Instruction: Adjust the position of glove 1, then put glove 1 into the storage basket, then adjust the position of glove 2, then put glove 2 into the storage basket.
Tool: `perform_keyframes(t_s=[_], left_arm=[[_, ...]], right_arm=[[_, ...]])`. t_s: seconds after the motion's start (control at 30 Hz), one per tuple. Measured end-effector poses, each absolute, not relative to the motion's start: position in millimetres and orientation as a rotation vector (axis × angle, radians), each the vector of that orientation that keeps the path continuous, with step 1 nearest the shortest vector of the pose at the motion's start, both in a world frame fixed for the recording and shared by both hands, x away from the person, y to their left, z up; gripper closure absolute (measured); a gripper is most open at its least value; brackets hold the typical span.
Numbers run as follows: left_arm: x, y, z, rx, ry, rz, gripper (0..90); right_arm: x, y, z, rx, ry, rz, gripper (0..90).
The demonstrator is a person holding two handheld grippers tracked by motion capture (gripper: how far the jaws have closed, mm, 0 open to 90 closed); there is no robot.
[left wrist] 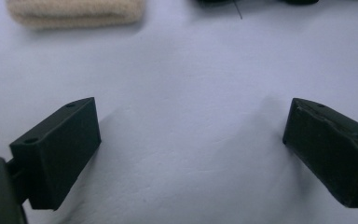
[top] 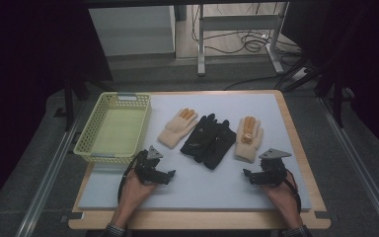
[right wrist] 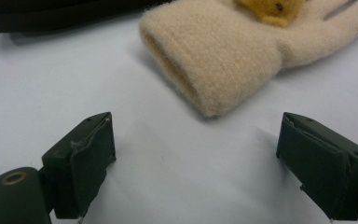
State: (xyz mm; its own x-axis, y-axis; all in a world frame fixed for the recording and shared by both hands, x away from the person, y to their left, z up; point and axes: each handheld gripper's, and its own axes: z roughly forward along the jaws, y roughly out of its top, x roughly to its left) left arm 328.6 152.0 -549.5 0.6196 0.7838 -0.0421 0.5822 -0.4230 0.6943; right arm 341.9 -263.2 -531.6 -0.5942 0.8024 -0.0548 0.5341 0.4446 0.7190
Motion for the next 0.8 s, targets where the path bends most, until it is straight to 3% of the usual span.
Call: perform_keyframes(t_s=[0.8], left_arm=[[328.3, 152.3, -550.1, 2.154, 1.06, 0.387, 3.8]], right_arm=[[340.8, -263.4, -531.1, 1.137, 2.308, 0.954, 12.3]])
